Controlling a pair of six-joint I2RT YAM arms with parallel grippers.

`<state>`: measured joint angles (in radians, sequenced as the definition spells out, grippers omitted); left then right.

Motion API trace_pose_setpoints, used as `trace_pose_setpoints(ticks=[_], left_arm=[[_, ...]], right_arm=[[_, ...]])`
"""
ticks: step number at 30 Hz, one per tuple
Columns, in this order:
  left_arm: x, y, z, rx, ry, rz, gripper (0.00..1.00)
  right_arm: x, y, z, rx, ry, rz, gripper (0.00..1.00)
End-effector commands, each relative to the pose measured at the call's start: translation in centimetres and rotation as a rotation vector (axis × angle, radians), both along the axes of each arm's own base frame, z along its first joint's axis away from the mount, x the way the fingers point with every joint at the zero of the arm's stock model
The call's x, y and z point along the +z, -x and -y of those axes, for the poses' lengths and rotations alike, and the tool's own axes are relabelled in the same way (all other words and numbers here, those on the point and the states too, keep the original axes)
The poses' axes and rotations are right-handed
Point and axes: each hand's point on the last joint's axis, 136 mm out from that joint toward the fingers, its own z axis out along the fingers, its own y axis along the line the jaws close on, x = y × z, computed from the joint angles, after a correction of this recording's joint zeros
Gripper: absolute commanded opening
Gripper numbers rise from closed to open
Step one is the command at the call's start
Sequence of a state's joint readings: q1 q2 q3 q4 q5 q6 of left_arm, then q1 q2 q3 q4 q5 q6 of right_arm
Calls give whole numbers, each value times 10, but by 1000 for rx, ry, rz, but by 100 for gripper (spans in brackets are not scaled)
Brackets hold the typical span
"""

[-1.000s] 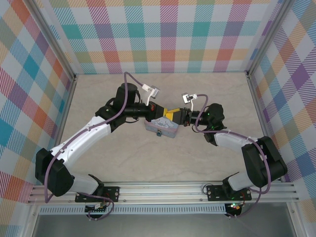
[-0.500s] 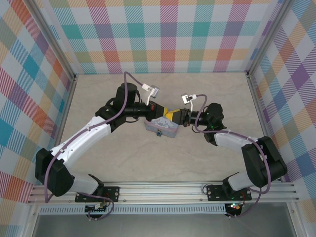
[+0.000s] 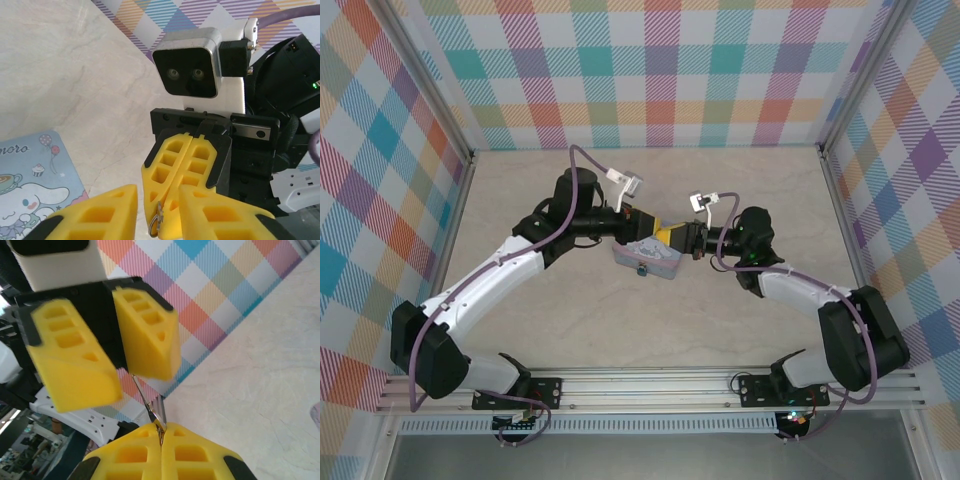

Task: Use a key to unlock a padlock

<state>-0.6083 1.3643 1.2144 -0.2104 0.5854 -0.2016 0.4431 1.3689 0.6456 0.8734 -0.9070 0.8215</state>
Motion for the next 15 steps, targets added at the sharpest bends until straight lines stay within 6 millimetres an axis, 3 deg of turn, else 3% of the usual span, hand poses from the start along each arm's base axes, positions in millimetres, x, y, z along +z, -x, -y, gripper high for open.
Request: trace_pose_setpoints(ticks=[1,7,11,15], left_arm=[[18,3,-9,48,1,76,39],[6,-12,-39,196,-12,35,63],[-25,-15,-60,271,13,-54,72],[-63,-2,-75,303,-11,-91,80]], right_arm=[[-11,2,2,-29,85,11,3],[-47,-2,16,-125,270,-61,3],[-70,-10,22,-187,342,-124,3],[-90,-22,22,-231,368,-194,3]])
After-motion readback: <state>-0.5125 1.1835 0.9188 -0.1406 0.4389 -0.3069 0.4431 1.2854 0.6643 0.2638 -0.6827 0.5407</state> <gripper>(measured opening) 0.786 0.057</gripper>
